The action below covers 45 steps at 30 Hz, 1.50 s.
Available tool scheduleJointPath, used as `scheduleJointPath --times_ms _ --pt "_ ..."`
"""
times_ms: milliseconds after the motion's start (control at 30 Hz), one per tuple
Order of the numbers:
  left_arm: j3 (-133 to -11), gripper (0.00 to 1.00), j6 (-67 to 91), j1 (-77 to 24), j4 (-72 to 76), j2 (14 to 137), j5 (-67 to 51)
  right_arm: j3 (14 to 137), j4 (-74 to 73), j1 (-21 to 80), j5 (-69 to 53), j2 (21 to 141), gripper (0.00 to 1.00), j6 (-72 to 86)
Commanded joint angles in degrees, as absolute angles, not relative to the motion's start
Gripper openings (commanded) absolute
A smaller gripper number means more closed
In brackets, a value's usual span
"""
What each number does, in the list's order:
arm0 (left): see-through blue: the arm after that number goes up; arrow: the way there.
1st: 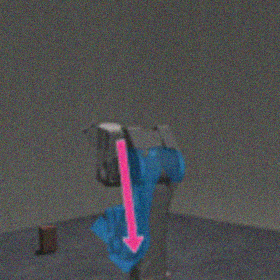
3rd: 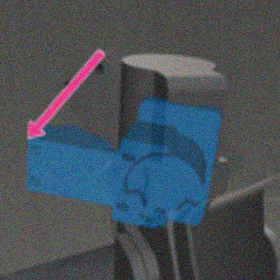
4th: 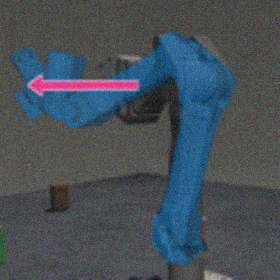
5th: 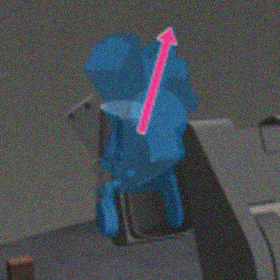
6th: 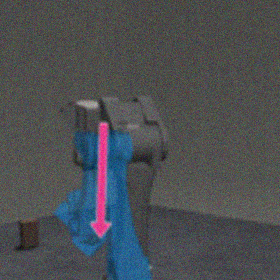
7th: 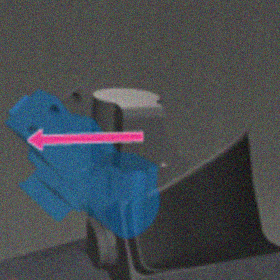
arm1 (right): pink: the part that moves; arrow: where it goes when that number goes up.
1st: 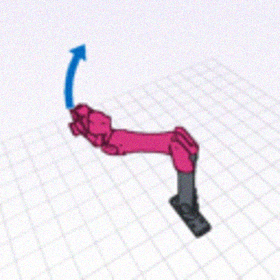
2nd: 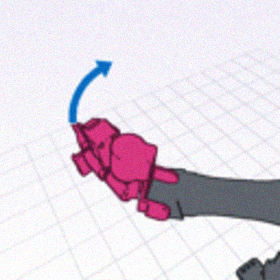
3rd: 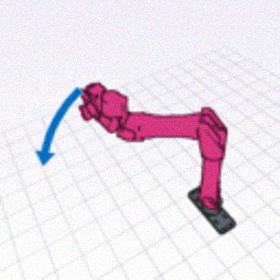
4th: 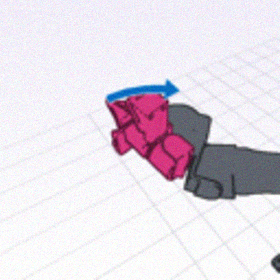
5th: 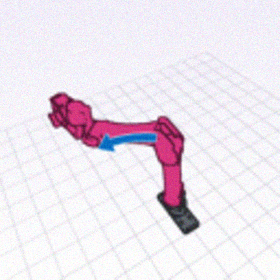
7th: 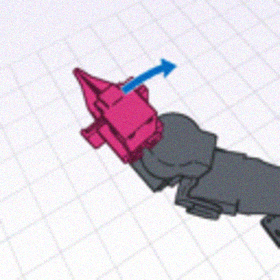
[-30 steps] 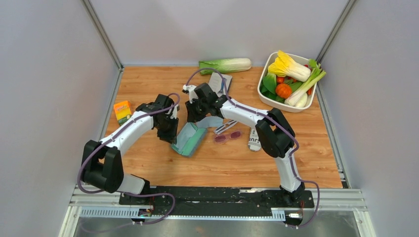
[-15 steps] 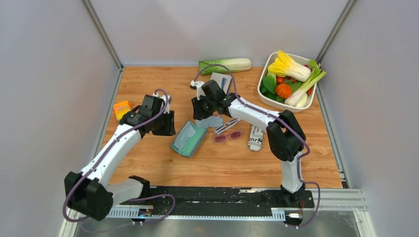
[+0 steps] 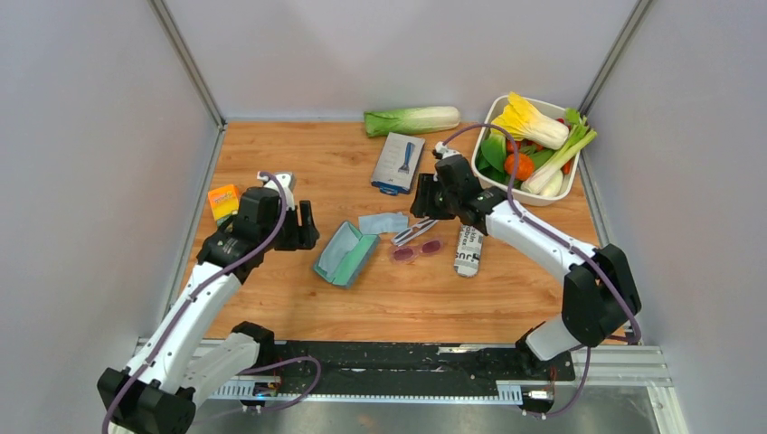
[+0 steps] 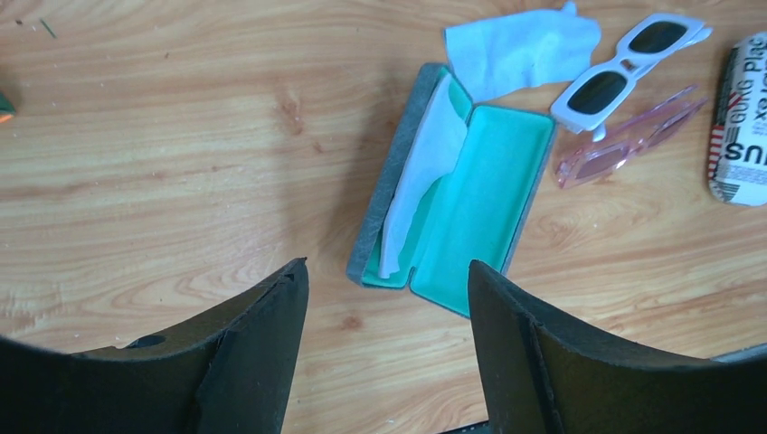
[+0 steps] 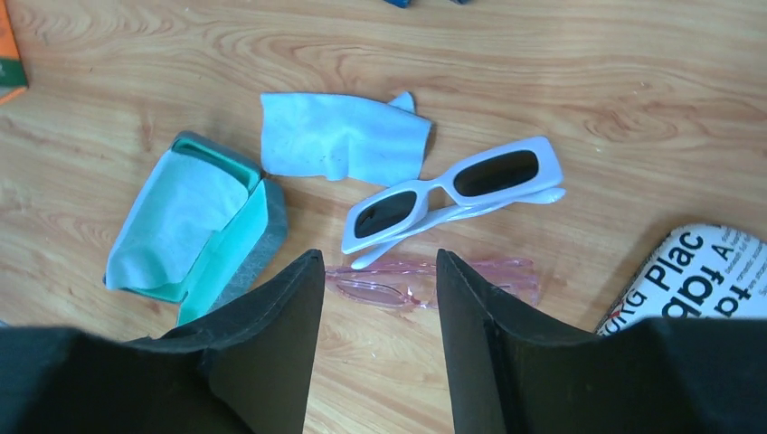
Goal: Organize the sunglasses
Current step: Pick up the sunglasses from the center of the board.
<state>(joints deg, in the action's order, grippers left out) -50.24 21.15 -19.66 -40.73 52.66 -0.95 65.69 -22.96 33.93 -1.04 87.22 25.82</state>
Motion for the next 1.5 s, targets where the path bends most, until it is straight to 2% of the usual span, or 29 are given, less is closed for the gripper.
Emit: scheduleJointPath --times_ms 0,67,333,533,600,633,667,867,1200,1467 --pt "-50.45 0.73 20.57 -19.34 -37.70 49.93 -0.18 64.59 -22.14 31.82 3.43 87.36 0.53 36.72" --pt "-49.84 0.73 19.87 -19.34 -37.53 48.96 1.93 66.43 -24.86 31.47 4.83 90.25 0.54 42.52" --pt "-49.74 0.74 17.32 -19.34 -37.44 46.67 2.28 69.78 -23.11 31.46 1.49 98.87 0.54 48.95" --pt "-50.54 0.74 16.08 -19.25 -39.20 44.92 3.34 67.95 -22.68 31.46 3.51 98.70 0.57 54.66" --pt "-50.19 0.75 16.08 -19.34 -38.85 44.04 2.82 66.54 -22.06 31.46 4.21 98.18 0.77 56.59" --pt "-50.01 0.75 16.08 -19.25 -38.50 43.95 2.38 66.01 -21.63 31.55 4.22 98.00 0.82 56.86" --pt "-50.01 0.75 16.00 -19.34 -38.50 44.03 2.20 65.74 -21.27 31.47 4.04 98.17 0.82 57.04" --pt "-50.01 0.75 15.56 -19.25 -38.23 45.18 0.88 64.25 -20.13 31.46 4.04 98.26 0.76 58.62" --pt "-49.75 0.76 15.38 -19.34 -37.97 45.09 0.79 61.17 -18.20 31.46 5.01 99.58 0.71 63.98" --pt "-49.57 0.76 15.38 -19.34 -37.79 45.00 0.62 64.24 -17.75 31.46 4.74 104.41 0.64 67.23"
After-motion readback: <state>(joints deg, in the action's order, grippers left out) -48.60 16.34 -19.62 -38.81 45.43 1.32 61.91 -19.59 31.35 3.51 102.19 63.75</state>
